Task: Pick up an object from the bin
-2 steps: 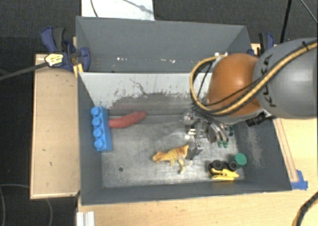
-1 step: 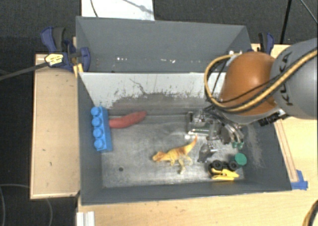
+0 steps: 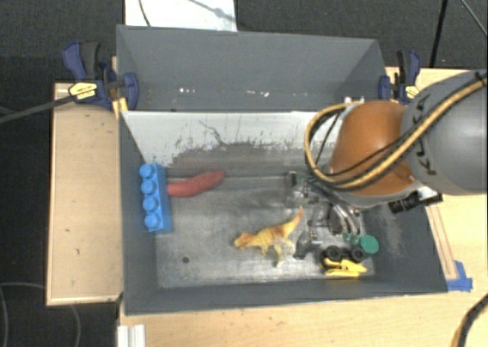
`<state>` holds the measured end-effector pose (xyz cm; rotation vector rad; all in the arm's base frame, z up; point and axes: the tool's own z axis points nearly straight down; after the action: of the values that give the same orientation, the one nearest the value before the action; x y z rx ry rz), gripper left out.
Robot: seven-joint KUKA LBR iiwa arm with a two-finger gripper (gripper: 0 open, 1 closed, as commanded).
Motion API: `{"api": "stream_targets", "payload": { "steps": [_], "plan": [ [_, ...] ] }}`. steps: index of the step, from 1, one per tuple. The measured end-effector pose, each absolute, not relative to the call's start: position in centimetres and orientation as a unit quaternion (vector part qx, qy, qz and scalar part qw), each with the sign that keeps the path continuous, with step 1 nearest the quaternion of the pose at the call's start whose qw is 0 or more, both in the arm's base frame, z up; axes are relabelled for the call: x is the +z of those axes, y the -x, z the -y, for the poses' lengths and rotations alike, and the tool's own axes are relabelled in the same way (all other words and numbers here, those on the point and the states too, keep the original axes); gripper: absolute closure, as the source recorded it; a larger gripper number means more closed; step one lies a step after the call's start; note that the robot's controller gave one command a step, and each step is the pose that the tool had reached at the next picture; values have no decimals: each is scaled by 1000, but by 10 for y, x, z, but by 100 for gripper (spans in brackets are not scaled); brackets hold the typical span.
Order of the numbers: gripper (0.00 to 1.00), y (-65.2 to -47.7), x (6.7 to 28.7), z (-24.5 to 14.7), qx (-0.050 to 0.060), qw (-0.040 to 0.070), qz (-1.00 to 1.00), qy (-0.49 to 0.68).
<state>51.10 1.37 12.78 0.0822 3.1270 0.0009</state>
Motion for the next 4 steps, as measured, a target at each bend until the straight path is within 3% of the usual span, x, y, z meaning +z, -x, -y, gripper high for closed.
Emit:
{"api": "stream_targets", "payload": {
  "steps": [1,2,3,4],
  "plan": [
    [100,-498,74,22,0,4,-998,-56],
    [100,-498,74,22,0,4,-998,-56],
    [100,-500,117,23,0,-3,-999,-53],
    [100,-510,178,25,0,-1,-998,-55]
  ]
}}
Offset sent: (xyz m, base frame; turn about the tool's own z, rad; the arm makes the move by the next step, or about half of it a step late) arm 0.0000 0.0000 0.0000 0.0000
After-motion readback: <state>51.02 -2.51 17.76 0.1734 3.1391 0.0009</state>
